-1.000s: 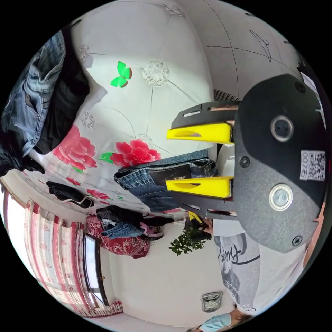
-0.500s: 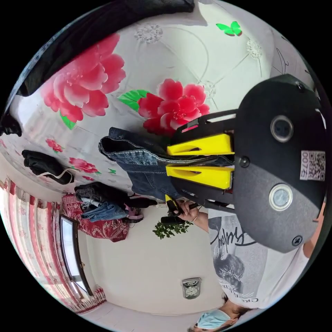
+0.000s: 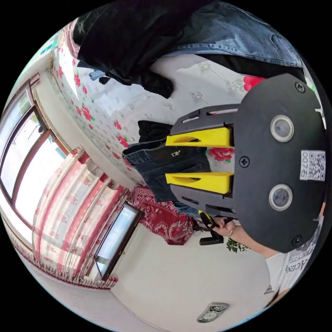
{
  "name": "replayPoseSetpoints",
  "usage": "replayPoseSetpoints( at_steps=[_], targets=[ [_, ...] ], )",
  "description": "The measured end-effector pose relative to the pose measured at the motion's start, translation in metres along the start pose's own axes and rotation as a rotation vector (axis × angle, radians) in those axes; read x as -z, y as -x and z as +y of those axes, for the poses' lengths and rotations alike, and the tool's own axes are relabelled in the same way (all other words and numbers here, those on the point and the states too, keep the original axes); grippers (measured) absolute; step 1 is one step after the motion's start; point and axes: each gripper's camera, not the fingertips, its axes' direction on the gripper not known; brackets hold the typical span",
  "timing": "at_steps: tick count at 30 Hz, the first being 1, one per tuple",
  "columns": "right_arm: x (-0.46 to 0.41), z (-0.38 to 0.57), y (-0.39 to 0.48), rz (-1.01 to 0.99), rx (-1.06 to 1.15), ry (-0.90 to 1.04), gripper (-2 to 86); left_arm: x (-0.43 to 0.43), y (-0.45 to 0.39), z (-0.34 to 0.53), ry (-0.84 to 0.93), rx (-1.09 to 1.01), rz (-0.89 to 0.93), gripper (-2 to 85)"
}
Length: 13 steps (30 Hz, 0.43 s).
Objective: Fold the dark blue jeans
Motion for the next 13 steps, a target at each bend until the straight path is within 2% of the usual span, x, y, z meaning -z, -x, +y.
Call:
replayPoseSetpoints(
  at_steps=[4,6,9,10,12,13],
  targets=[
    [-0.02,0.055,-0.057,0.153,0.017,0.104,9.0,-0.065,0.013,0.087,0.221,-0.105,-0.09,7.8],
    [-0.004,0.102,-0.101,0.412,0.019,0.153,9.1,-0.093,0.021,0.173,0.38,-0.159,-0.166,7.6],
    [0.067,0.137,-0.128,0.755,0.063,0.022,9.4,-0.094,0.022,0.27,0.513,-0.202,-0.251,8.0],
    [0.083,0.14,-0.131,0.824,0.071,-0.009,9.5,-0.092,0.021,0.285,0.53,-0.206,-0.26,8.1],
    [0.144,0.142,-0.137,1.082,0.098,-0.138,10.1,-0.079,0.018,0.331,0.562,-0.2,-0.323,8.1],
    [0.157,0.142,-0.139,1.131,0.096,-0.167,10.2,-0.076,0.017,0.339,0.562,-0.189,-0.327,8.1]
  ],
)
